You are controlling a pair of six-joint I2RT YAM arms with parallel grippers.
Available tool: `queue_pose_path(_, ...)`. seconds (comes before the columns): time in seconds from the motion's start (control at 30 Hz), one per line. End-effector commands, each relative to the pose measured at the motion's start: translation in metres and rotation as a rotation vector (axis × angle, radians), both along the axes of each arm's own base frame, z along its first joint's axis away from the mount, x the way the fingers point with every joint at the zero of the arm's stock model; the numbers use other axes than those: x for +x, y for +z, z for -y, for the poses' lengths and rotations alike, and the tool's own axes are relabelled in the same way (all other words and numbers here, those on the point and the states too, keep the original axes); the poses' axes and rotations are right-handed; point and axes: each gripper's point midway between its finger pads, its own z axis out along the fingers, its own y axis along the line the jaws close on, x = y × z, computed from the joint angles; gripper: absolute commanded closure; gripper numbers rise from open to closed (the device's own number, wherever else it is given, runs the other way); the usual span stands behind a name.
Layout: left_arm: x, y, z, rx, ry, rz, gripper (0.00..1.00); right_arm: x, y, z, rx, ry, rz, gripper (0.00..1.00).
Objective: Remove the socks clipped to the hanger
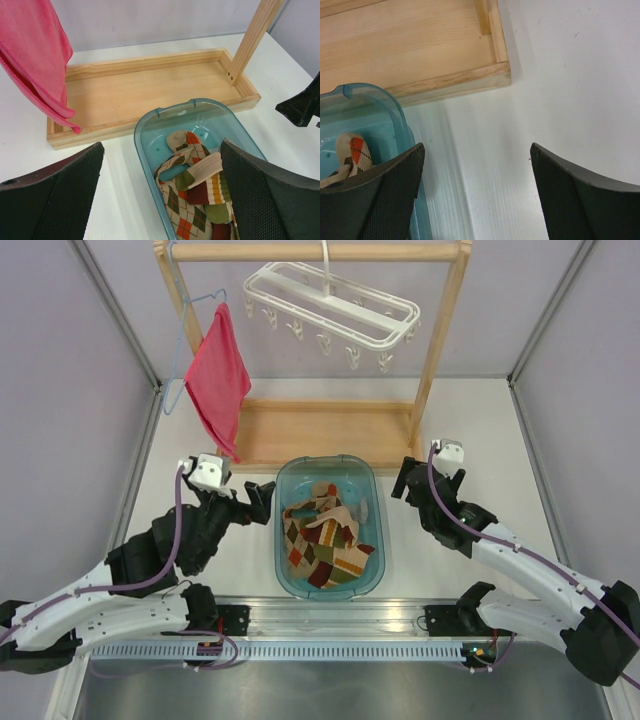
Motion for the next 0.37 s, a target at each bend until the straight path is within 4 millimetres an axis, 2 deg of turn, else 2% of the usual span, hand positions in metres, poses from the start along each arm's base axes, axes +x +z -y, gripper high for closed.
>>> queue_pose_path(0.0,0.002,-0.001,-0.007,0.045,0.027,0.013,0.0,0.003,0.0,0.003,-0.002,-0.015,0.015,0.1)
queue_pose_path(0.33,0.001,0.001,-0.018,0.014,0.064,0.02,0.0,0.003,0.001,0.002,0.006,-0.014,0.019,0.11)
